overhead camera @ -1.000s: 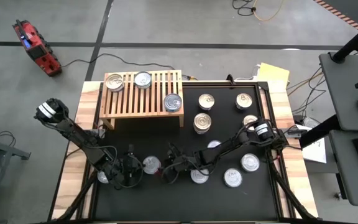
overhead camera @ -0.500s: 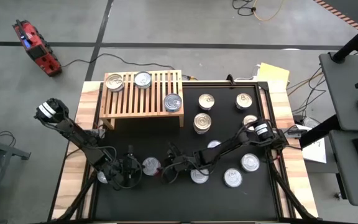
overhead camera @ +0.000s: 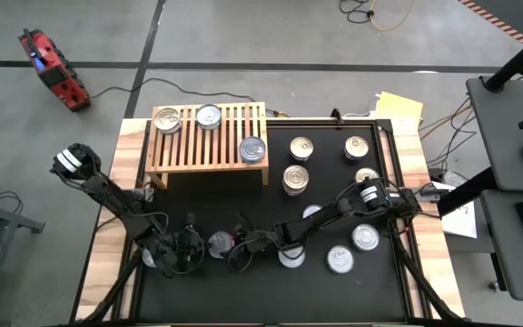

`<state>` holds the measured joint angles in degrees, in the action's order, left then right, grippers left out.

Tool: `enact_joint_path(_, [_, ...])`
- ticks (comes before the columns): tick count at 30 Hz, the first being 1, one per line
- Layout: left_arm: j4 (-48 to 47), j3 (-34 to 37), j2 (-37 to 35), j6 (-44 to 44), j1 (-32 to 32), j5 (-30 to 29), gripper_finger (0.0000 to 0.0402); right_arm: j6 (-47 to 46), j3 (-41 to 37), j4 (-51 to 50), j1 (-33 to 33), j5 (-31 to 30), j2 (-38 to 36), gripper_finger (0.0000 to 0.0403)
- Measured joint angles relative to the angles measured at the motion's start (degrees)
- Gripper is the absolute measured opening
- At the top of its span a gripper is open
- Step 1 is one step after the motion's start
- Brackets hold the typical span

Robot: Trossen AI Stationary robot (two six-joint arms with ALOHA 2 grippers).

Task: Stack canned seafood by type on shelf
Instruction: Put the red tuna can on the shelf

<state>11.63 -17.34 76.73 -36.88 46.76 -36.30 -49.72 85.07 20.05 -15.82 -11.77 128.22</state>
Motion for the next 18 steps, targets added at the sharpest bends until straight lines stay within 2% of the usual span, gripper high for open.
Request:
enact_joint_path(10, [5.22,-0.03,0.11,4.87,0.07,2.18,0.0000,-0.08,0.05,-0.01,0.49,-0.25,0.15,0.0281])
enact_joint_path(18, [5.63,-0.10,0.07,4.72,0.07,1.72,0.0000,0.83,0.05,-0.02,0.49,-0.38,0.15,0.0198])
